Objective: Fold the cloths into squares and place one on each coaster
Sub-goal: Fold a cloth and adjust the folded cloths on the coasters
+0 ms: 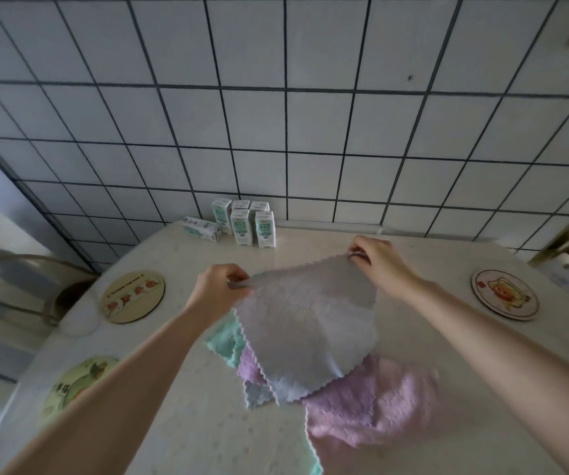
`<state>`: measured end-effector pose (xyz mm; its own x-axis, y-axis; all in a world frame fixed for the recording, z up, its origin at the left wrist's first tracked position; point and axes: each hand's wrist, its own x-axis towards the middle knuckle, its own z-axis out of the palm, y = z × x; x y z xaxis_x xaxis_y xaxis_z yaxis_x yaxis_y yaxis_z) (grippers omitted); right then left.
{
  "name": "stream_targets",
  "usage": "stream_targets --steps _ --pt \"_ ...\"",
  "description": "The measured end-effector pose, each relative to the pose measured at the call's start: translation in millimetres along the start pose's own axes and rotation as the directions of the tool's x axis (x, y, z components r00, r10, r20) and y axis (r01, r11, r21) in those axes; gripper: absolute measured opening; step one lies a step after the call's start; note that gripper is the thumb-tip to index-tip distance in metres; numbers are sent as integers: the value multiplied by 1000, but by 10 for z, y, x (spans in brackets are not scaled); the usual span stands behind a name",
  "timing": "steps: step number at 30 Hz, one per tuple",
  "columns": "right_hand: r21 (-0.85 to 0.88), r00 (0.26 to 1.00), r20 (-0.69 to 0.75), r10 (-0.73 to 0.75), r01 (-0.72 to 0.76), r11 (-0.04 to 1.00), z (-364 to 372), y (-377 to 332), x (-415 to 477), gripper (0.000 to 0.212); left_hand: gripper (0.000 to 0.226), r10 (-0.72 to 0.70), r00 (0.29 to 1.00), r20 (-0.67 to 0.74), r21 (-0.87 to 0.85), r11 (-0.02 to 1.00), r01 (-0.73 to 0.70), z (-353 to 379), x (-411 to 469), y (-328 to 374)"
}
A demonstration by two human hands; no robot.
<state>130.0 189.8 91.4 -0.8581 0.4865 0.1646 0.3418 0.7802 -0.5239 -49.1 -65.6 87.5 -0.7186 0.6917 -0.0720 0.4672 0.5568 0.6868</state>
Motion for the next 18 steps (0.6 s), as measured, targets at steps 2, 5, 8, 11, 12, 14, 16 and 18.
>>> stream_targets --steps 2,5,8,11,12,14,16,18 --pt "8 999 -29 -26 26 1000 -67 -288 5 5 10 25 998 -54 5 1000 -25 -260 -89 -7" --pt "-14 993 -79 -86 85 996 -114 -767 14 8 9 65 980 -187 18 998 -63 -681 -231 -102" --pt "-27 982 -124 -143 140 990 -66 -1273 -5 10 12 99 947 -305 32 995 -94 -1109 -390 -288" --pt "-56 970 -166 -178 171 984 65 -1737 -60 14 5 138 916 -377 46 990 -131 -1510 -580 -514" --pt "-65 966 -174 -192 183 981 126 -1874 -84 17 4 156 909 -387 57 988 -145 -1633 -653 -592" --pt "-73 963 -175 -204 194 978 266 -2140 -153 23 8 197 897 -396 90 980 -175 -1860 -803 -762" --pt "-78 961 -183 -206 194 978 420 -2384 -246 24 12 232 889 -394 118 972 -202 -2048 -939 -958" --pt "-79 956 -192 -222 211 974 593 -2590 -360 23 14 246 889 -386 134 968 -210 -2198 -1061 -1189"
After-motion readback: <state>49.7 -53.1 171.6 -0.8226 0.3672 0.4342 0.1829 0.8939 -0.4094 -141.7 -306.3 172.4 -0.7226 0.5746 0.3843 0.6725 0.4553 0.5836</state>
